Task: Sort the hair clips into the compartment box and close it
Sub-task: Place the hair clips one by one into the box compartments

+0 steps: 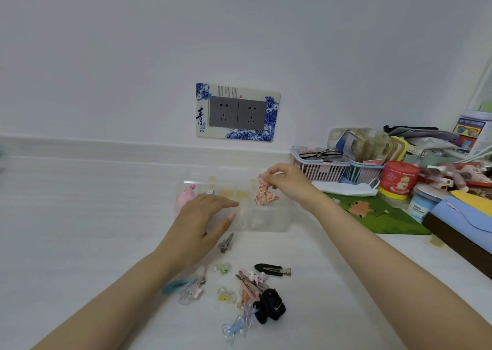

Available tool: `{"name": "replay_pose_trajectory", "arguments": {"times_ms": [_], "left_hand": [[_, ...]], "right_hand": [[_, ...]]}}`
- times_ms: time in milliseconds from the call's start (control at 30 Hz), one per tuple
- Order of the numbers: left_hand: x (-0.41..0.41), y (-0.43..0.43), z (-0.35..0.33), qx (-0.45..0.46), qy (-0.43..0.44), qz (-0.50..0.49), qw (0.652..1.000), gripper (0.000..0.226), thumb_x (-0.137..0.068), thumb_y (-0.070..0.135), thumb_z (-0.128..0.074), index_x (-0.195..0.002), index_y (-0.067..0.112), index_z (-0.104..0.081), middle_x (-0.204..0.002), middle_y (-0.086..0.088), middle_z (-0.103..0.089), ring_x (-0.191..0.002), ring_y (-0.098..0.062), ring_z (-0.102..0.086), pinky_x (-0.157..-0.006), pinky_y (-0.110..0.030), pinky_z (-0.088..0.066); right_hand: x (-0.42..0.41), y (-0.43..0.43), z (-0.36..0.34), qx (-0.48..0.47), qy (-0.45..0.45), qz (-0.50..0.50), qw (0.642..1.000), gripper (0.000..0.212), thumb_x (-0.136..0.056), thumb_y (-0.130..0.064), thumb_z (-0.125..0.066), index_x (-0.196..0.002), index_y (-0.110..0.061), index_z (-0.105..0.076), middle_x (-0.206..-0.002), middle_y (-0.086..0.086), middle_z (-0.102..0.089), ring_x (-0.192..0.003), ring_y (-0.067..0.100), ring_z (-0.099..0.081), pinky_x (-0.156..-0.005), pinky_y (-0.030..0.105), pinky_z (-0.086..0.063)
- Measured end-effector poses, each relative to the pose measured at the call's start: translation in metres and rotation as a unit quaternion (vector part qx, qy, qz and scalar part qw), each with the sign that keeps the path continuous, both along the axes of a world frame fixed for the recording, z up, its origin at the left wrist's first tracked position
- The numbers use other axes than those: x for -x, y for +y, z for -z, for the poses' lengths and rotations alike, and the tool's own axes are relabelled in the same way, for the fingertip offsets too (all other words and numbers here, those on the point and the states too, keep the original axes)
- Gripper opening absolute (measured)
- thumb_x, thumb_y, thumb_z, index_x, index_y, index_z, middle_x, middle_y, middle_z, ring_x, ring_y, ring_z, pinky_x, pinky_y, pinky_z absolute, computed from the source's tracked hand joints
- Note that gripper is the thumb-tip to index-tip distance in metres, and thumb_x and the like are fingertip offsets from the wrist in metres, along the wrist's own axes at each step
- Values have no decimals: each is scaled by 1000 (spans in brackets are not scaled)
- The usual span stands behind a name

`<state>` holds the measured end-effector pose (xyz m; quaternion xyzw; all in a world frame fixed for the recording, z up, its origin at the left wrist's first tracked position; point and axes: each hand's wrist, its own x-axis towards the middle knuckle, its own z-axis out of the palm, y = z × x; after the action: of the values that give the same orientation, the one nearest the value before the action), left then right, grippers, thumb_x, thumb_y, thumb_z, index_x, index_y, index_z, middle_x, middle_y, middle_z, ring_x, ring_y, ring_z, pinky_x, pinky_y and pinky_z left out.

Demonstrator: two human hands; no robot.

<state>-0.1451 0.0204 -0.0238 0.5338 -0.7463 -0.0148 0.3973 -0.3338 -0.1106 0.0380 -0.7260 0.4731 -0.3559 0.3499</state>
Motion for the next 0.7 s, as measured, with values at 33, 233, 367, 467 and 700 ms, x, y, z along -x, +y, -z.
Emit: {"name": "replay_pose_trajectory", "arguments": {"times_ms": [33, 233, 367, 467, 700], "left_hand": [[0, 0, 0, 1, -1, 1, 1000, 42, -90, 52, -34, -118, 33, -58, -116, 17, -61, -111, 0, -49, -99, -35, -41], [1, 0, -1, -3, -1, 4, 1000, 42, -90, 53, -34, -118, 32, -58, -118, 18, -60, -114, 0, -49, -101, -33, -40], [0, 0, 0, -3, -2, -2, 1000, 43, -90, 53, -34, -118, 32, -58, -117, 18, -60, -113, 3, -46, -102, -31, -39], [0, -1, 0, -7, -3, -6, 1000, 42, -90, 53, -34, -118, 33, -58, -118, 19, -59, -114, 3, -45, -103, -29, -37], [0, 0, 0, -11, -10, -4, 1000, 41, -91, 51, -34, -117, 33, -60, -119, 19, -59, -116, 2, -46, -103, -29, -37]], "right_hand": [[-1, -3, 1, 2, 9, 0, 1000, 12, -86, -19, -65, -91, -8, -64, -78, 2, -65, -65, 6, -56, -67, 20, -44], [-3, -11, 18, 62, 142, -43, 987, 16, -82, -35, -67, -89, -21, -67, -82, -3, -64, -76, 10, -55, -75, 29, -43], [9, 3, 16, 195, 189, -34, 962, 18, -90, -39, -55, -94, -26, -67, -96, -13, -65, -100, 14, -55, -95, 38, -37], [19, 18, 13, 276, 215, -43, 936, 35, -97, -39, -43, -91, -22, -72, -105, -8, -68, -108, 13, -54, -102, 40, -30], [25, 32, 27, 261, 317, -99, 906, 50, -100, -41, -26, -105, -13, -67, -116, 5, -65, -121, 10, -47, -110, 19, 1]]}}
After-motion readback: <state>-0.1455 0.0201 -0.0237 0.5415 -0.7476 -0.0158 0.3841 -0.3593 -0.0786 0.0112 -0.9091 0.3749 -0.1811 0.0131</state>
